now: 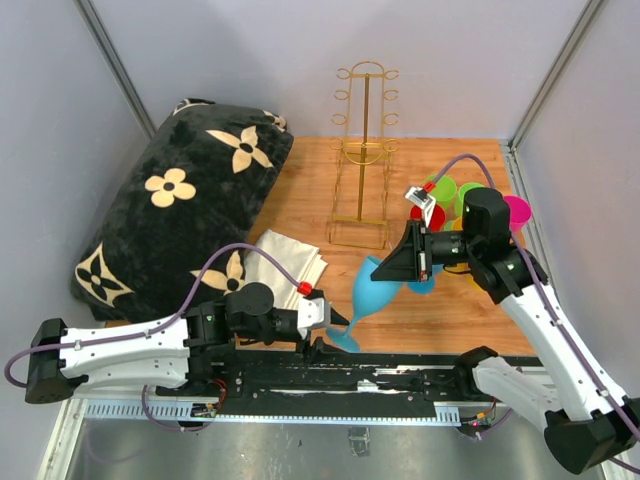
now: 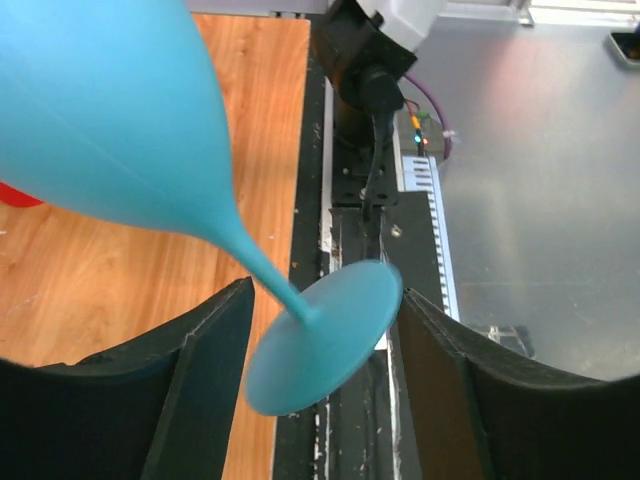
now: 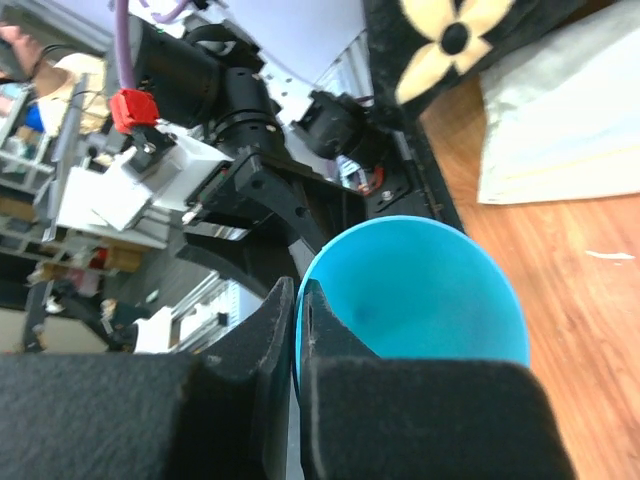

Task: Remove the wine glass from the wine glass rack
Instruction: Place the wine glass at the center of the board.

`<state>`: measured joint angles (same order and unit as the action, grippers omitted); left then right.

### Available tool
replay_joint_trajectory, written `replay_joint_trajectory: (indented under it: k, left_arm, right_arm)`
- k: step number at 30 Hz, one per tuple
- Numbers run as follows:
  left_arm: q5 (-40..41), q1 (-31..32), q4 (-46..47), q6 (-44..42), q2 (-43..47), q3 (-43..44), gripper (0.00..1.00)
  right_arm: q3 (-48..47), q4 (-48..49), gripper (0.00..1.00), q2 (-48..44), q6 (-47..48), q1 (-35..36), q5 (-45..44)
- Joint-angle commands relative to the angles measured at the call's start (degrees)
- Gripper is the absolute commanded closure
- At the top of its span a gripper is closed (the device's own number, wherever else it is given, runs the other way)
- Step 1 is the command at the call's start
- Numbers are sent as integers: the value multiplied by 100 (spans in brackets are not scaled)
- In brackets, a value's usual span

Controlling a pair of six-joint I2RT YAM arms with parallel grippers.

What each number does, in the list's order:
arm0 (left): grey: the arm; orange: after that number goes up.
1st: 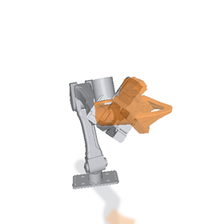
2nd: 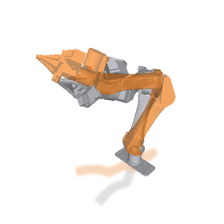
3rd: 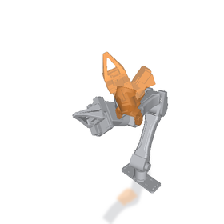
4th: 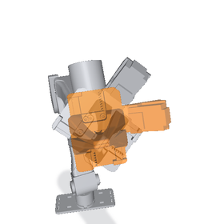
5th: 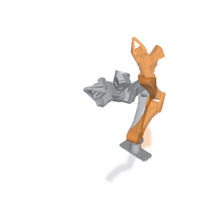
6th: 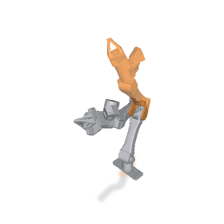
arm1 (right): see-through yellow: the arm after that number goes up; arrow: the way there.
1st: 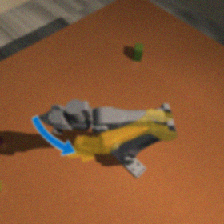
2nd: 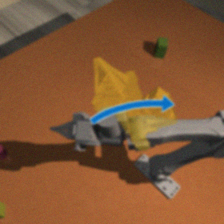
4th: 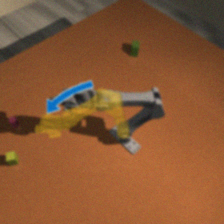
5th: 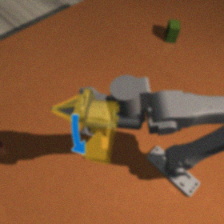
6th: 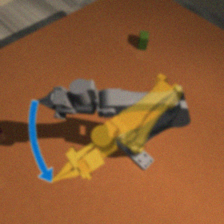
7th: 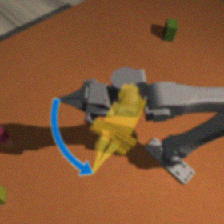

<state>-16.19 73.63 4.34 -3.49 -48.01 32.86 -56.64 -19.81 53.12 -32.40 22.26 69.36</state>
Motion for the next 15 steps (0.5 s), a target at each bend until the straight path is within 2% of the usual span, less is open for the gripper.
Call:
replay_joint_trajectory:
  k: [1,6,9,10,12,15]
  left_arm:
    - [524,-22,493,221,-144,305,32]
    - [1623,-21,-88,389,-66,318,28]
    - [1782,-23,-151,530,138,213,26]
    - [1771,-22,-93,566,221,154,22]
    - [1838,-24,75,708,389,23,2]
    - [2181,-19,224,1073,528,-58,0]
  right_arm:
    - [-242,-743,99,-335,797,60,-1118]
    - [-513,-1674,99,-689,1643,145,-2712]
    - [-541,-1916,99,-898,1921,171,-3291]
    - [-520,-1963,99,-967,2013,194,-3435]
    - [-451,-2027,99,-1084,2202,228,-3685]
    - [-320,-2178,99,-1215,2564,318,-4035]
